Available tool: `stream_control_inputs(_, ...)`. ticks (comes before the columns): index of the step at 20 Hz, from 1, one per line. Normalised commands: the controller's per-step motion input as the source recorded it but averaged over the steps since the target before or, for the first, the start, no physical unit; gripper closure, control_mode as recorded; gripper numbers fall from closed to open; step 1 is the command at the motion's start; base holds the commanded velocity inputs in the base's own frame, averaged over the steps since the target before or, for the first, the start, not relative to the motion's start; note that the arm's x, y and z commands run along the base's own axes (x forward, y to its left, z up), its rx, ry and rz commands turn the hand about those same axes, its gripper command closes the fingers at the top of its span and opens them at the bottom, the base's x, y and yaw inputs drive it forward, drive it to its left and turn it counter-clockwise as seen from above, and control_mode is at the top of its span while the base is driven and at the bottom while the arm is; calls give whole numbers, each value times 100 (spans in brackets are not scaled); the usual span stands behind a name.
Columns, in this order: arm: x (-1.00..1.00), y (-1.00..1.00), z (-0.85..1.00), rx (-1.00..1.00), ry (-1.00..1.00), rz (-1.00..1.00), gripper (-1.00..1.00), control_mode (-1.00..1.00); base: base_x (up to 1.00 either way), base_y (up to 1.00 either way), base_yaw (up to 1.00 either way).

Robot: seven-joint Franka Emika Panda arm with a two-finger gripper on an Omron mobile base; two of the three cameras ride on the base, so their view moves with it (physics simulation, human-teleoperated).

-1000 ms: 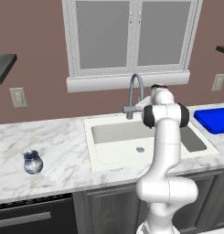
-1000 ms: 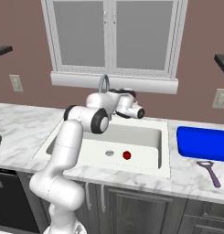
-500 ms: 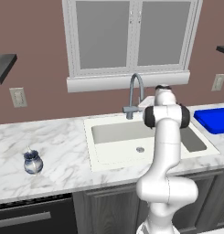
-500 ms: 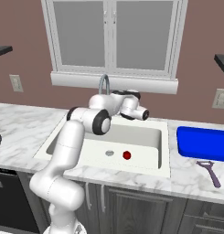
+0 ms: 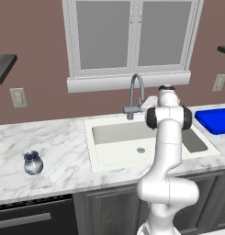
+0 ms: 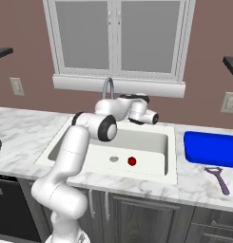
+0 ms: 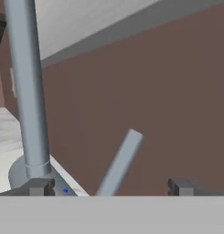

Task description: Pick up all produce items and place them in the sink. Turn on the sink faucet to wash them. Then turn the sink off and put them in the tray.

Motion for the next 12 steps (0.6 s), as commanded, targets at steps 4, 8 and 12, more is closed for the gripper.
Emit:
stream_control_inputs(4, 0, -41, 21, 0, -1, 4, -100, -100, 0, 0, 0)
stream_control_inputs(8, -3, -42, 20, 0, -3, 2, -100, -100, 0, 0, 0)
stream_control_inputs(12, -17, -37, 19, 0, -5, 0, -100, -100, 0, 0, 0)
